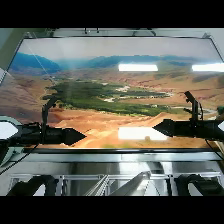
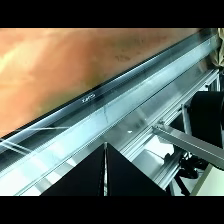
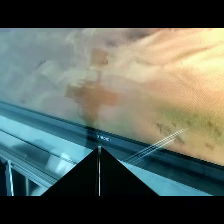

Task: Fold the shirts.

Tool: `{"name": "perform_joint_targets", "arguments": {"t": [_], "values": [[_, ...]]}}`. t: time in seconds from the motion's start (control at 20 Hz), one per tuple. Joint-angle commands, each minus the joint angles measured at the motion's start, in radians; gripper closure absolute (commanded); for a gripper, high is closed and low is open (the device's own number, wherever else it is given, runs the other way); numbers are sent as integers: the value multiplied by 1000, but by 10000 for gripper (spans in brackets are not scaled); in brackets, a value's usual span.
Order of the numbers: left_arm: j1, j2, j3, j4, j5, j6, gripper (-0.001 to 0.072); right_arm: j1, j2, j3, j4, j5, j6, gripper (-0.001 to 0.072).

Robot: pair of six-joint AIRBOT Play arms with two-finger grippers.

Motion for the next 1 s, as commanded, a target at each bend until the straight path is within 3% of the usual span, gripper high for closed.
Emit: {"name": "perform_joint_targets", "arguments": {"t": [0.0, 0.25, 0.3, 0.4, 0.65, 0.8, 0.95], "values": [[0, 1, 0, 1, 5, 0, 685, 1, 1, 0, 0, 0, 0, 690], [0, 1, 0, -6, 40, -2, 683, 1, 1, 0, 0, 0, 0, 690], [0, 1, 0, -31, 53, -8, 569, 1, 1, 0, 0, 0, 0, 689], [1, 1, 18, -4, 77, -13, -13, 1, 1, 0, 0, 0, 0, 689], [198, 1, 209, 424, -16, -236, -8, 1, 1, 0, 0, 0, 0, 689], [464, 1, 283, 684, -19, -286, 150, 1, 1, 0, 0, 0, 0, 689], [816, -18, 229, 708, 27, -307, 163, 1, 1, 0, 0, -2, 0, 689]]}}
